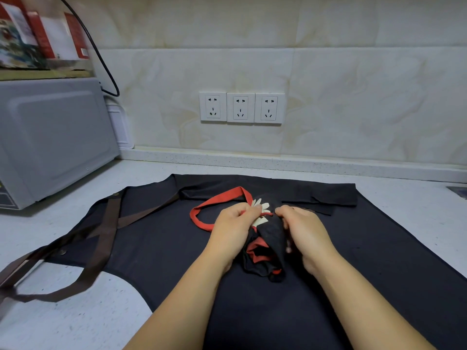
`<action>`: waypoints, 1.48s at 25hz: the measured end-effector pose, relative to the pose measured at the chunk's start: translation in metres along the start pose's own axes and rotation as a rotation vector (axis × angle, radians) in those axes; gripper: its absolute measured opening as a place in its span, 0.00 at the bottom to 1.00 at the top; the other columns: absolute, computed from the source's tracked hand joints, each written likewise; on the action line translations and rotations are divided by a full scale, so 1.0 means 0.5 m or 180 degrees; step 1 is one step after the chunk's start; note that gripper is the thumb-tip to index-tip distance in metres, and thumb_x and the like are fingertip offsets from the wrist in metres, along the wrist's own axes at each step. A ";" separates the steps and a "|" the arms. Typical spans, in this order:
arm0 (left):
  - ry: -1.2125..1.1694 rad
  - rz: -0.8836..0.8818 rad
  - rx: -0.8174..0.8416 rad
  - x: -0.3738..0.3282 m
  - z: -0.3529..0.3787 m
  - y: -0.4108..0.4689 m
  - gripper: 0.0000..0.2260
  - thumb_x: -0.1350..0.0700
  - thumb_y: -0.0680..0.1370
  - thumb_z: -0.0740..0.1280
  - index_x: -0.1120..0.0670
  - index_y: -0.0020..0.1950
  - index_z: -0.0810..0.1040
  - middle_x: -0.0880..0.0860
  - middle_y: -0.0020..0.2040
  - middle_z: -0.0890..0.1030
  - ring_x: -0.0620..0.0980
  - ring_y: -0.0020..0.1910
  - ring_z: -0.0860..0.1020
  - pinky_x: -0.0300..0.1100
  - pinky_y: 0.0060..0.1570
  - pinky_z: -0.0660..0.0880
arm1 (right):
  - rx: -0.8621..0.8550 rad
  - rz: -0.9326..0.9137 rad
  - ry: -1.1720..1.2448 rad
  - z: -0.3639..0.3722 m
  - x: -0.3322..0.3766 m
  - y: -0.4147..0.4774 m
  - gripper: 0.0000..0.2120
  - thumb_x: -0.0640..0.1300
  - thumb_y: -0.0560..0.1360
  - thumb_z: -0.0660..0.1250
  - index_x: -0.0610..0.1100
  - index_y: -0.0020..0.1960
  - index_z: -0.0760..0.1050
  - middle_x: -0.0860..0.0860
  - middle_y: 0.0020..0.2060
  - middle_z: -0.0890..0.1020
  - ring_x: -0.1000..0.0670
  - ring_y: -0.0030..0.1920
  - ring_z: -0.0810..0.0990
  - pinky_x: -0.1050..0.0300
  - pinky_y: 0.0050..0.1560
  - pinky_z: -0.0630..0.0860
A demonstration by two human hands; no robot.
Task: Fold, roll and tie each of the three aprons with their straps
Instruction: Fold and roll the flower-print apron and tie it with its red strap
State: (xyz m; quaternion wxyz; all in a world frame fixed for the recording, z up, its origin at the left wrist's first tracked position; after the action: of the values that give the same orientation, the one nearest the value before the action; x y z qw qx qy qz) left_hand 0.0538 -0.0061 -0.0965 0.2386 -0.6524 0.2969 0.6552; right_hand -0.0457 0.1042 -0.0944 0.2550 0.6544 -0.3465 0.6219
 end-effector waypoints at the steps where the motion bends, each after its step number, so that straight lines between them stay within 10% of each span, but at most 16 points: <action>1: 0.0121 0.0020 0.0059 -0.003 0.002 -0.003 0.19 0.46 0.79 0.66 0.54 0.33 0.68 0.51 0.30 0.69 0.47 0.31 0.67 0.38 0.32 0.65 | 0.0038 0.0042 -0.0374 0.000 0.005 -0.006 0.14 0.53 0.75 0.65 0.43 0.38 0.70 0.50 0.33 0.76 0.52 0.30 0.73 0.60 0.28 0.67; 4: -0.0068 -0.0318 0.0145 0.019 0.007 0.001 0.20 0.40 0.79 0.61 0.53 0.34 0.70 0.49 0.30 0.69 0.46 0.29 0.67 0.38 0.31 0.66 | 0.0292 0.0193 -0.0847 0.006 -0.003 -0.011 0.30 0.67 0.67 0.70 0.49 0.58 0.66 0.55 0.50 0.78 0.55 0.48 0.78 0.59 0.44 0.74; 7: -0.0566 -0.0221 -0.0176 0.017 -0.003 0.008 0.03 0.57 0.80 0.60 0.53 0.50 0.72 0.52 0.40 0.74 0.47 0.32 0.72 0.42 0.35 0.74 | 0.0590 0.0102 -0.0453 0.011 -0.001 -0.002 0.35 0.52 0.64 0.79 0.49 0.66 0.68 0.53 0.53 0.82 0.52 0.51 0.83 0.54 0.54 0.79; 11: 0.1972 0.0602 -0.0544 -0.028 -0.041 0.009 0.39 0.67 0.71 0.64 0.36 0.74 0.58 0.42 0.69 0.59 0.42 0.66 0.58 0.42 0.69 0.56 | 0.1259 -0.0351 0.0293 0.002 0.069 -0.022 0.27 0.31 0.66 0.71 0.53 0.61 0.77 0.53 0.45 0.84 0.55 0.41 0.82 0.61 0.37 0.77; 14: 0.2497 0.0911 -0.0579 -0.042 -0.045 0.013 0.20 0.52 0.72 0.72 0.37 0.62 0.74 0.39 0.73 0.58 0.42 0.74 0.50 0.48 0.73 0.49 | 0.2197 -0.0697 0.1067 0.021 0.115 -0.061 0.29 0.32 0.63 0.65 0.40 0.64 0.73 0.46 0.37 0.80 0.53 0.32 0.79 0.58 0.30 0.72; 16: 0.1852 0.1055 -0.0968 -0.065 -0.078 0.006 0.01 0.50 0.75 0.70 0.44 0.45 0.80 0.40 0.59 0.77 0.39 0.63 0.69 0.42 0.64 0.63 | 0.2464 -0.0759 0.1662 0.021 0.124 -0.061 0.28 0.35 0.63 0.65 0.35 0.64 0.69 0.45 0.36 0.78 0.48 0.32 0.78 0.53 0.39 0.70; 20: 0.0370 0.0445 -0.1667 -0.070 -0.187 -0.018 0.03 0.58 0.76 0.67 0.55 0.42 0.79 0.49 0.29 0.80 0.41 0.28 0.75 0.34 0.35 0.71 | 0.1114 -0.0648 0.1720 -0.048 0.105 -0.001 0.23 0.36 0.61 0.68 0.42 0.56 0.76 0.48 0.41 0.80 0.49 0.40 0.78 0.57 0.40 0.75; 24: 0.0192 0.0198 -0.0869 -0.153 -0.194 -0.007 0.06 0.61 0.77 0.66 0.54 0.44 0.82 0.49 0.30 0.74 0.45 0.25 0.69 0.39 0.32 0.73 | -0.0068 -0.0680 -0.0300 -0.090 0.095 0.002 0.33 0.39 0.65 0.72 0.59 0.66 0.69 0.53 0.56 0.79 0.53 0.54 0.79 0.57 0.51 0.76; 29: 0.0088 0.0270 0.0431 -0.279 -0.064 -0.033 0.11 0.63 0.78 0.65 0.51 0.57 0.80 0.50 0.45 0.84 0.43 0.25 0.65 0.33 0.24 0.63 | 0.0563 -0.0500 -0.1980 -0.017 0.106 -0.033 0.58 0.47 0.60 0.76 0.60 0.77 0.40 0.45 0.60 0.75 0.49 0.53 0.79 0.54 0.53 0.78; 32: 0.0996 0.0582 0.1133 -0.342 0.014 -0.064 0.16 0.68 0.77 0.64 0.52 0.60 0.78 0.51 0.53 0.85 0.39 0.26 0.69 0.31 0.26 0.63 | 0.0475 -0.1061 -0.2038 0.001 0.213 -0.061 0.47 0.54 0.64 0.75 0.63 0.75 0.52 0.51 0.64 0.69 0.52 0.66 0.69 0.51 0.62 0.72; 35: 0.1253 0.0799 0.1117 -0.419 0.020 -0.076 0.23 0.73 0.73 0.60 0.51 0.58 0.78 0.48 0.47 0.85 0.41 0.30 0.71 0.36 0.28 0.61 | 0.0613 -0.1166 -0.1321 0.004 0.328 -0.104 0.12 0.52 0.74 0.68 0.53 0.57 0.78 0.56 0.53 0.79 0.58 0.54 0.76 0.65 0.48 0.70; 37: 0.1296 0.0921 0.0790 -0.468 -0.002 -0.075 0.24 0.73 0.72 0.60 0.49 0.57 0.78 0.47 0.45 0.83 0.44 0.31 0.70 0.37 0.30 0.64 | 0.0263 -0.1292 -0.1337 -0.017 0.392 -0.120 0.09 0.48 0.77 0.63 0.46 0.48 0.81 0.53 0.48 0.83 0.51 0.52 0.79 0.61 0.48 0.73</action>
State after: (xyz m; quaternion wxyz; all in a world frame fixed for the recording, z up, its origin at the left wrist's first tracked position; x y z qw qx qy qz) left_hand 0.0888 0.0373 0.1336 0.1560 -0.6873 0.5068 0.4965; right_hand -0.0075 0.1214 0.1062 0.2700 0.8345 -0.2281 0.4227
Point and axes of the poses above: each hand's wrist, its own y-axis towards the middle knuckle, its own z-axis out of the palm, x = y × z, the point moved 10 cm from there along y, towards the middle knuckle
